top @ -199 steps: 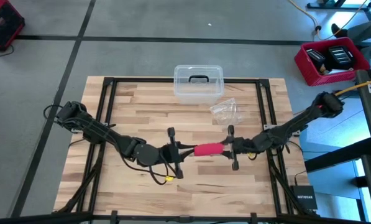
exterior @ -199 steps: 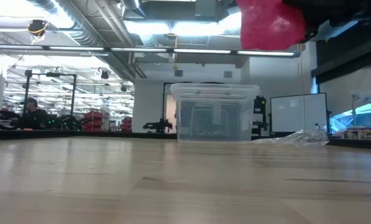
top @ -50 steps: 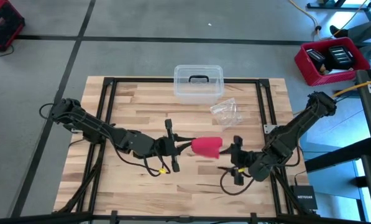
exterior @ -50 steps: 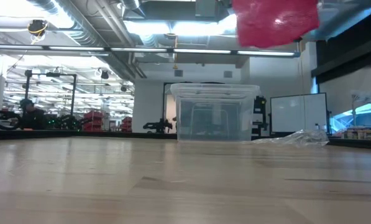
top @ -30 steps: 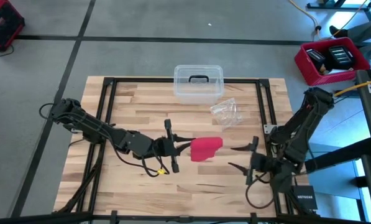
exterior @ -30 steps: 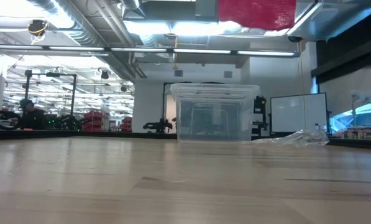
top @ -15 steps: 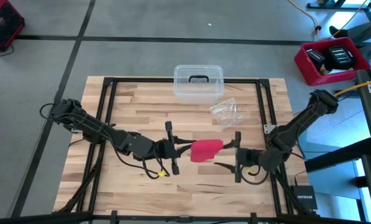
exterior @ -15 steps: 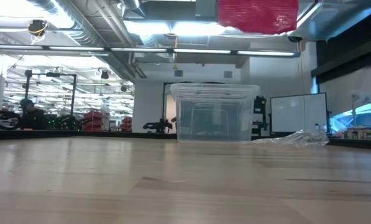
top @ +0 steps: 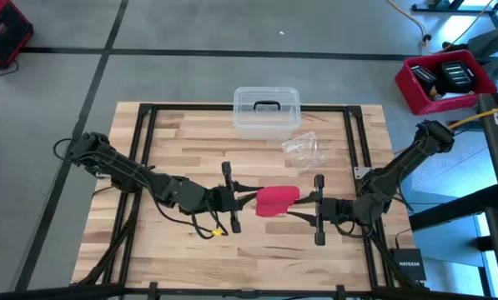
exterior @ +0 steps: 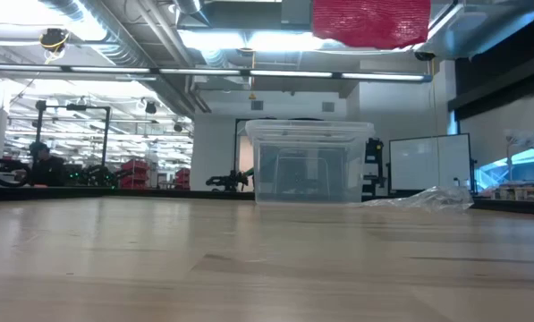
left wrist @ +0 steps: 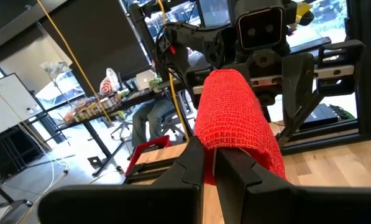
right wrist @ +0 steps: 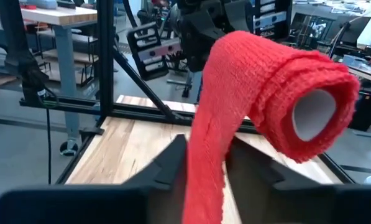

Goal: Roll bandage
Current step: Roll the red bandage

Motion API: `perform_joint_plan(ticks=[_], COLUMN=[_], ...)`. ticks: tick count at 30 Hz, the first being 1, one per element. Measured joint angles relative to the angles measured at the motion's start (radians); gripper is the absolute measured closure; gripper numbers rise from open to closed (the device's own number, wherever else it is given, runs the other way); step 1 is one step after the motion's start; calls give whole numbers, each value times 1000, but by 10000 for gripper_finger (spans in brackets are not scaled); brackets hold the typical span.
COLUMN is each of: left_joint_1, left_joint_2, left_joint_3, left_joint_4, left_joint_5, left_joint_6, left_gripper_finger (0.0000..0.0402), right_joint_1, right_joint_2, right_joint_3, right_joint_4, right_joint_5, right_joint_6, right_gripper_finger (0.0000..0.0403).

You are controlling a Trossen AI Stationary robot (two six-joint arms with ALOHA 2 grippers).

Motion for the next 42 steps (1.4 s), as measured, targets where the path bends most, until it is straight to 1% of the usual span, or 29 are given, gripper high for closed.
perform_joint_plan(ticks=[4,6,9,13,18,21,22,25,30,32,34,36,39,42], left_joint_1=[0,0,0,0,0,0,0,2,16,19,22,24,24,22], left_joint_2=[0,0,0,0,0,0,0,0,0,1,1,1,1,1], left_joint_3=[0,0,0,0,0,0,0,0,0,0,0,0,0,0], left_joint_4=[-5,-10,-28,-50,-70,-68,-59,-16,33,33,33,33,33,44], left_joint_5=[0,0,0,0,-10,-16,-18,-19,-15,-14,-11,-11,-12,-12], left_joint_6=[0,3,4,11,33,39,44,58,64,64,64,61,61,61], left_gripper_finger=[389,389,389,389,389,389,389,389,389,389,389,389,389,389], right_joint_1=[0,8,42,99,192,245,255,251,160,126,99,88,87,88], right_joint_2=[0,0,-2,-21,-21,-21,-21,-6,64,90,111,117,116,115], right_joint_3=[0,0,0,21,80,89,89,89,89,89,89,89,89,89], right_joint_4=[20,53,100,128,101,97,93,85,86,96,110,104,58,16], right_joint_5=[0,-4,9,60,158,248,256,215,74,7,-37,-30,25,47], right_joint_6=[-1,-21,-65,-137,-216,-239,-238,-184,-111,-79,-70,-69,-44,14], right_gripper_finger=[372,394,389,398,399,398,399,400,401,400,397,395,393,392])
